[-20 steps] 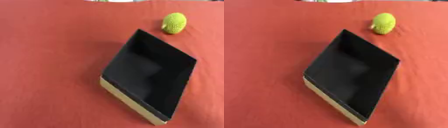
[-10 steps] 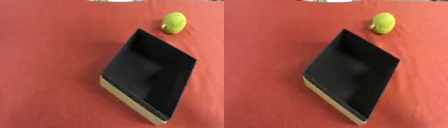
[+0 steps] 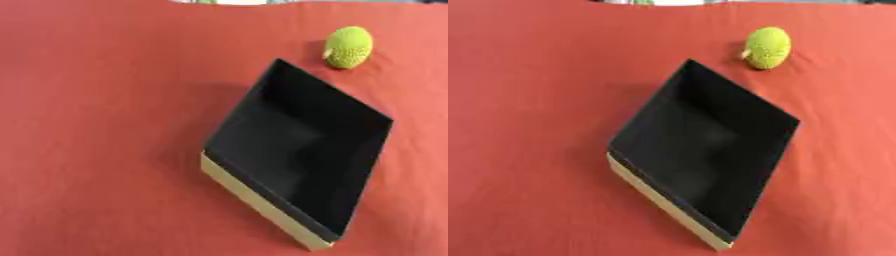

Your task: Pick up objects on the table and place them in the box.

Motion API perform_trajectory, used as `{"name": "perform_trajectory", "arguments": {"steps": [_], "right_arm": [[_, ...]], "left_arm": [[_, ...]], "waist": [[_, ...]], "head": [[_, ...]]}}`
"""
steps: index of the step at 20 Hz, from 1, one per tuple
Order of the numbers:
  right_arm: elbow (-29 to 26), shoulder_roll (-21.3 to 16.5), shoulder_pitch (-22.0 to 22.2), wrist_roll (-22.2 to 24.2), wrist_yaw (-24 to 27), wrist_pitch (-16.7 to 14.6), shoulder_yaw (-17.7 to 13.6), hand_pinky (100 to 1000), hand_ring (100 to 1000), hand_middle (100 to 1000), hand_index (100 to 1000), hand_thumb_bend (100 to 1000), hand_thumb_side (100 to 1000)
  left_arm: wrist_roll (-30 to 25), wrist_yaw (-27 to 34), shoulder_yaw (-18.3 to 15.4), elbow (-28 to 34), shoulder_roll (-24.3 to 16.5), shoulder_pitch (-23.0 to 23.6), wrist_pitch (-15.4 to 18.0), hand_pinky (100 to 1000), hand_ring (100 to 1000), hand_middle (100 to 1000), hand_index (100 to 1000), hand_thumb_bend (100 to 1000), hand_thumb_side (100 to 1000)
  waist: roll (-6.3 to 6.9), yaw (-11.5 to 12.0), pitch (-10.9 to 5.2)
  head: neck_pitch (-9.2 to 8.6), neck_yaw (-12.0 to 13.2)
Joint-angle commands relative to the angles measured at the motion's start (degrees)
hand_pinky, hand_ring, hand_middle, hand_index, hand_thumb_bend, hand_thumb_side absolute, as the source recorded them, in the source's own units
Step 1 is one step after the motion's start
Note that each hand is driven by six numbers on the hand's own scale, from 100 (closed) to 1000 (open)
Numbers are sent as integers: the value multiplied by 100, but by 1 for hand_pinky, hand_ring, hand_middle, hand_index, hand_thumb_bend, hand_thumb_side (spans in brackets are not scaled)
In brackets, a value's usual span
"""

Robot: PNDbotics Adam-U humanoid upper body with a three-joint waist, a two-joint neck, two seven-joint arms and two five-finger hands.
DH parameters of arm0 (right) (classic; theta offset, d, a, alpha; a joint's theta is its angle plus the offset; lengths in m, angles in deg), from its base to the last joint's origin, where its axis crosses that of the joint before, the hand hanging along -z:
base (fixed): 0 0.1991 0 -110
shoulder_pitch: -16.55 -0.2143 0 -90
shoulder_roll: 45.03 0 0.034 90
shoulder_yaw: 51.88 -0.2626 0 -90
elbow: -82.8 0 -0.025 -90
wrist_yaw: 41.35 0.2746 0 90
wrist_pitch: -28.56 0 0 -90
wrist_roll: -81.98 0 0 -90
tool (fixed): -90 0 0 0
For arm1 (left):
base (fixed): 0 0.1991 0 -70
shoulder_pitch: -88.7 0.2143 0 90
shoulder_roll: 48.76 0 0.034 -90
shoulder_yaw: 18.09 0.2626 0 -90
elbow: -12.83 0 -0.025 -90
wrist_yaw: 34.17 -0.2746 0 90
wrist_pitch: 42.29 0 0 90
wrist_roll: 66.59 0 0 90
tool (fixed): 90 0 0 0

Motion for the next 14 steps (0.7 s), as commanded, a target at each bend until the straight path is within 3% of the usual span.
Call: {"name": "perform_trajectory", "arguments": {"steps": [1, 8, 14], "right_arm": [[411, -288, -294, 203, -198, 252, 160, 811, 919, 728, 812, 100, 578], [1447, -83, -953, 836, -810, 757, 660, 834, 953, 793, 853, 100, 669], [2370, 188, -1487, 1404, -1377, 579, 940, 841, 951, 823, 879, 100, 677]], "left_arm": [[-34, 22, -50, 98, -149, -16, 8, 664, 620, 675, 797, 100, 496], [-63, 32, -22, 98, -180, -9, 12, 664, 620, 675, 797, 100, 496], [-84, 50, -5, 98, -192, -28, 11, 664, 619, 675, 796, 100, 497]], "waist": [[9, 22, -134], [-3, 96, -143], [-24, 155, -142]], "head": [[-24, -25], [-46, -81], [-76, -89]]}}
